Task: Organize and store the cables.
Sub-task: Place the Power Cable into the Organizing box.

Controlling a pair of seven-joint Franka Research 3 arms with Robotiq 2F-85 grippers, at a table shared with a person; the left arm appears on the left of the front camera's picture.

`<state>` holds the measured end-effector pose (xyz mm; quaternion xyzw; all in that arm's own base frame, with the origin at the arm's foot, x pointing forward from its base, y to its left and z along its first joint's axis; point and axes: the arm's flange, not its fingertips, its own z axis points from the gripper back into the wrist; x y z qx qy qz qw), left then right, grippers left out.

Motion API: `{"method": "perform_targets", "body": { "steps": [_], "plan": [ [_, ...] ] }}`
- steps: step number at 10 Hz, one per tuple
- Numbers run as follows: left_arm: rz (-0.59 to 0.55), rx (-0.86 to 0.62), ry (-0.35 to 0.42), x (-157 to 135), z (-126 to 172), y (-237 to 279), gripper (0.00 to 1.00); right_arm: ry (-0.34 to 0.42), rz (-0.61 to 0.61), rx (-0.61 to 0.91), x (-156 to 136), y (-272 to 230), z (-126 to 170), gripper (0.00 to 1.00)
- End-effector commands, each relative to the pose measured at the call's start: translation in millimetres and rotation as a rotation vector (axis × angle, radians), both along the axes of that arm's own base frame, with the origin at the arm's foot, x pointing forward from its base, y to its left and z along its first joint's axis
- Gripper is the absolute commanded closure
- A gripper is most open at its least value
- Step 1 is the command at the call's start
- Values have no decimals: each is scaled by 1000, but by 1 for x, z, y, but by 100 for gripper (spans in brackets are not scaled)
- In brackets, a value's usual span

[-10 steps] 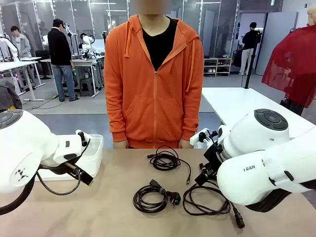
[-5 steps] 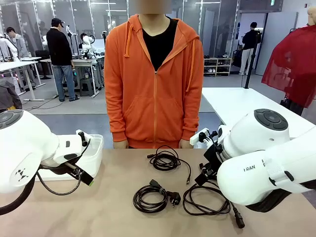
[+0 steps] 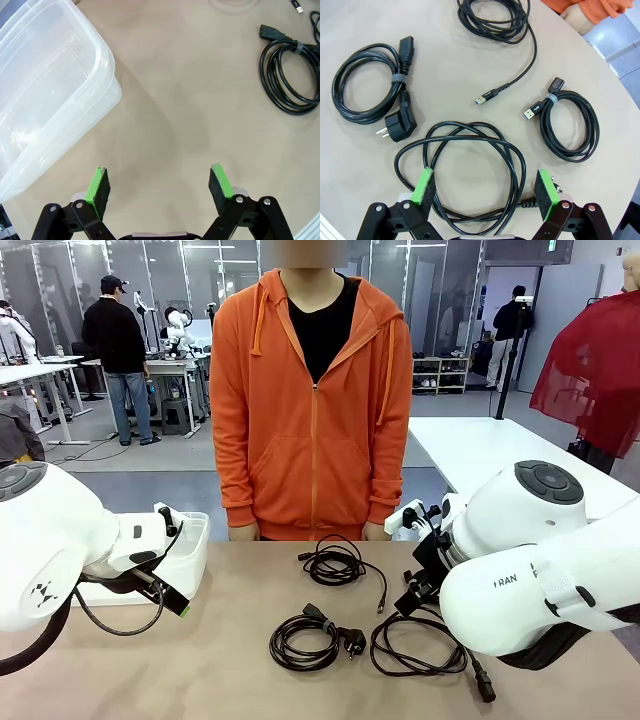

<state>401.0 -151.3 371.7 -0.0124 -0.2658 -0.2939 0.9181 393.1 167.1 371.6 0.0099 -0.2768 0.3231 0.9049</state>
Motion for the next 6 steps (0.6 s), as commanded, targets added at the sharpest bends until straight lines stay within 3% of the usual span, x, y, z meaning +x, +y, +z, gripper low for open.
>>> {"method": "perform_targets", "body": {
  "steps": [1, 3, 6],
  "plan": [
    [2, 0, 0, 0, 0, 1, 0, 1, -2, 2, 0, 0, 0, 0],
    [0, 0, 0, 0, 0, 0, 0, 2, -12, -26, -4, -3, 15, 0],
    [-65, -48, 79, -25, 70, 4, 0, 62, 3, -6, -10, -24, 91, 0]
  ]
}}
